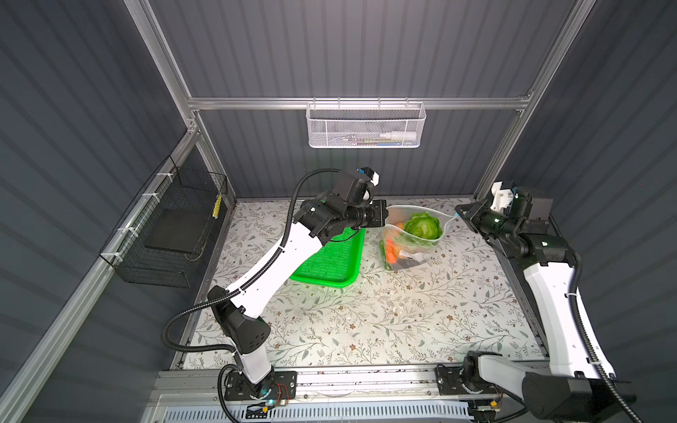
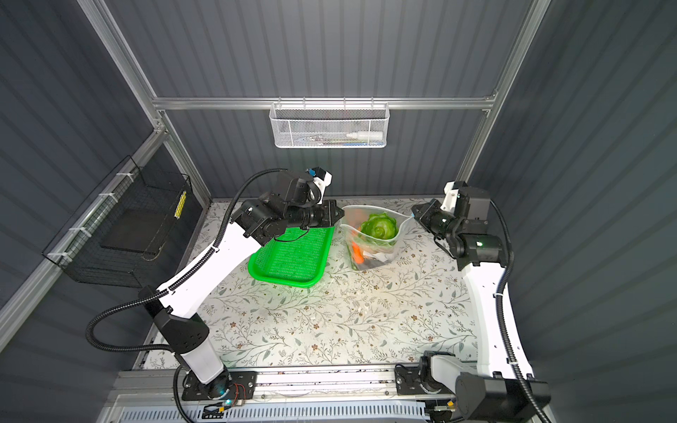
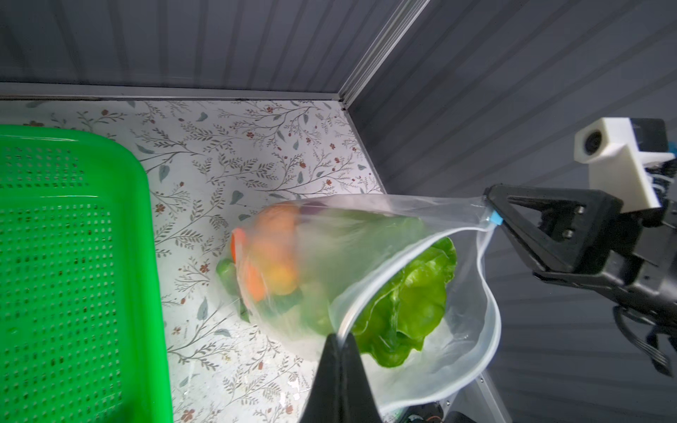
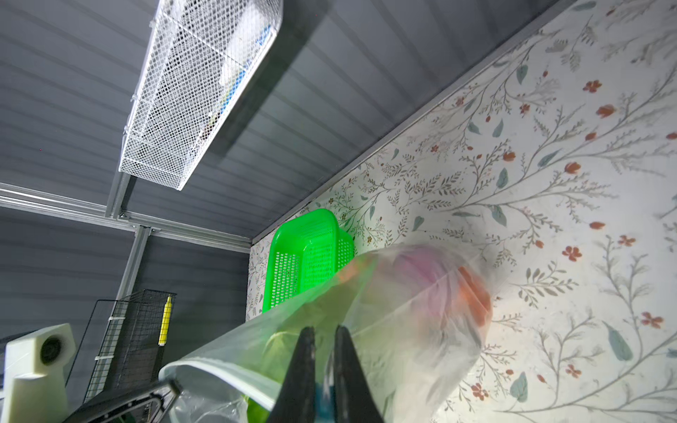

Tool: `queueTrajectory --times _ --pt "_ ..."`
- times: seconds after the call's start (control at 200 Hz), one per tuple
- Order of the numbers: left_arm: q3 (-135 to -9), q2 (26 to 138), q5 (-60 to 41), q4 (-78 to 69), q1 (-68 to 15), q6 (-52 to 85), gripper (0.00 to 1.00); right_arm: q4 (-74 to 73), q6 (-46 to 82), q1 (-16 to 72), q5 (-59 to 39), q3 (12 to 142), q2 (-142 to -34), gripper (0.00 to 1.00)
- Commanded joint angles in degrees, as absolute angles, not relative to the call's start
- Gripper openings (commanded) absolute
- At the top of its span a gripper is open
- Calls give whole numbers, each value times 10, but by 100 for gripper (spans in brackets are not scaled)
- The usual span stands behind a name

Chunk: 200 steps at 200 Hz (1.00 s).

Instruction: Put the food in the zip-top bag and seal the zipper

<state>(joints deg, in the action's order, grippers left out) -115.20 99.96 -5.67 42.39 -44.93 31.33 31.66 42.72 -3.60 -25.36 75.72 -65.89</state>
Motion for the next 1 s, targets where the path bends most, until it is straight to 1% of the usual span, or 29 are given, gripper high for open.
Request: queueTrajectory --times 0.0,0.07,0.105,0.145,0.17,0.205,0.24,0.255,0.265,0.275,0.285,0.38,0.49,0.625,0.705,0.785,0.825,0.865,0.885,0.915,0.935,0.95,0.995 --pt "-1128 983 -18 434 -436 275 0 262 467 -32 -279 690 -645 0" --pt "-1106 986 -28 420 -422 275 0 233 479 -31 -307 668 -646 0" --pt "-1103 991 -35 419 -418 272 0 212 481 -32 -331 661 -653 10" --pt "-1105 996 -40 421 -416 265 0 192 483 -32 -356 659 -664 31" --pt "-1108 1000 -40 426 -416 259 0 187 481 -33 -370 661 -670 47" --pt "-1114 1004 -40 433 -415 249 0 181 472 -36 -387 666 -678 64" --pt "-1117 1006 -40 440 -415 235 0 177 460 -41 -401 670 -684 78" --pt "-1118 1006 -39 444 -414 229 0 176 454 -45 -407 672 -687 87" --pt "-1119 1006 -38 447 -414 224 0 176 449 -46 -410 674 -689 94" --pt "-1119 1006 -37 450 -413 222 0 176 445 -48 -414 675 -691 98" --pt "-1119 1006 -36 452 -413 218 0 176 440 -51 -419 677 -693 99" --pt "-1104 994 -40 464 -404 190 0 152 389 -84 -477 676 -710 99" --pt "-1090 988 -40 477 -388 187 0 105 325 -109 -531 655 -722 99" --pt "-1113 1012 -25 503 -372 191 0 119 233 -107 -573 648 -721 99" --pt "-1137 1034 -13 524 -365 188 0 114 186 -102 -596 631 -702 99" --pt "-1150 1049 0 532 -360 186 0 97 151 -85 -601 603 -681 94" --pt "-1154 1054 3 531 -356 185 0 111 118 -71 -589 599 -675 90" --pt "-1156 1058 6 529 -352 184 0 130 90 -59 -573 597 -672 84" --pt "-1156 1059 7 528 -349 183 0 139 78 -52 -558 596 -671 77" --pt "-1156 1061 7 526 -345 181 0 146 62 -41 -534 594 -669 59" --pt "-1157 1061 7 525 -343 180 0 146 54 -35 -517 591 -667 50" --pt "-1157 1062 7 524 -341 178 0 146 50 -31 -507 588 -665 46" --pt "-1157 1064 6 523 -338 174 0 136 46 -23 -489 580 -662 39"
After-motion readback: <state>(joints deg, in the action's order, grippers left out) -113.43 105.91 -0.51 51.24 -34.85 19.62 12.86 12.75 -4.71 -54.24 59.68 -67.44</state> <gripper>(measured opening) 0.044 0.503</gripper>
